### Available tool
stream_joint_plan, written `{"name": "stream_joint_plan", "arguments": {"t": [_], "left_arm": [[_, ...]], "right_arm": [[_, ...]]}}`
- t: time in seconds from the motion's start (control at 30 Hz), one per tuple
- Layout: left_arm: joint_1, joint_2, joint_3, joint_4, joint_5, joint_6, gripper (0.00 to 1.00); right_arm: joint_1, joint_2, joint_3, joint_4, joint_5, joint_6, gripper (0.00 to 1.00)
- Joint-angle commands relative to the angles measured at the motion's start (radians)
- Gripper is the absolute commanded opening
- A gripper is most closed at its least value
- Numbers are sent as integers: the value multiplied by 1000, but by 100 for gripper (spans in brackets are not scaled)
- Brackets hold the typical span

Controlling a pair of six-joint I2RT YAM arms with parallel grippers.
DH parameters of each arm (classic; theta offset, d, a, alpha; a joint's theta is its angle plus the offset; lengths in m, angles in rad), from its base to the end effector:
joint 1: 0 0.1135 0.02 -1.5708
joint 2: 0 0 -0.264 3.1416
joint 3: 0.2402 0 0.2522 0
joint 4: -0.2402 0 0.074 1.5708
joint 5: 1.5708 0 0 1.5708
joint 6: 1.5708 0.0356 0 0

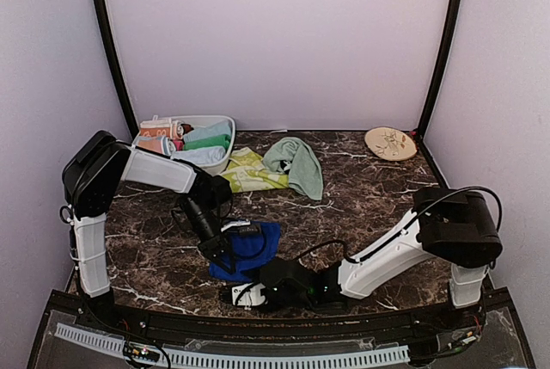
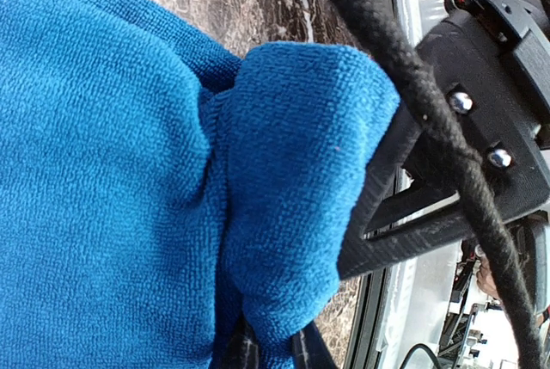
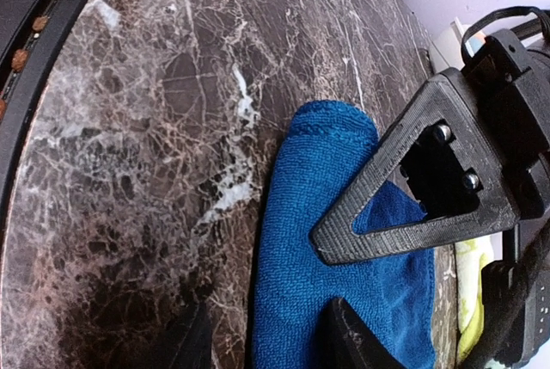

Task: Roll the towels
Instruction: Roll the towel at the center of the board.

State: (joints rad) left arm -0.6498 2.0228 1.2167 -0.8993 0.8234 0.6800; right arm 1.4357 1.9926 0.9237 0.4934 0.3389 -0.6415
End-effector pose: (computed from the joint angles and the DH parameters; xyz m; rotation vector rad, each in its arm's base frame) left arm 0.2509 -0.2235 0.1185 -1.6479 -2.2344 1.2145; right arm 0.0641 0.3836 0.1099 -1.7127 1.2354 0.1100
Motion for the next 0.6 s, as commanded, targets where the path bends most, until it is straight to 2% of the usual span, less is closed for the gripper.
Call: {"name": "stream_joint_plan", "arguments": {"t": [0.0,0.1,0.2,0.27,0.4,0.57], "left_arm": [[1,39,-31,30,-186,42,14],[44,-19,-45,35,-133,63,32],[139,-115,-63,28,-28,102,64],[184,-175,-89,28,10,131,68],[258,-299,-168,60,31,172,69],[299,-400,-238,101,-3,225,68]], "right_arm": [[-38,39,23,-47,-26,95,40],[-69,38,58,-171,-112,211,30],[-102,38,85,-265,-213,312,26],[-118,49,112,-325,-263,348,22],[-160,76,213,-462,-376,418,16],[-253,100,298,-543,-601,579,8]]}}
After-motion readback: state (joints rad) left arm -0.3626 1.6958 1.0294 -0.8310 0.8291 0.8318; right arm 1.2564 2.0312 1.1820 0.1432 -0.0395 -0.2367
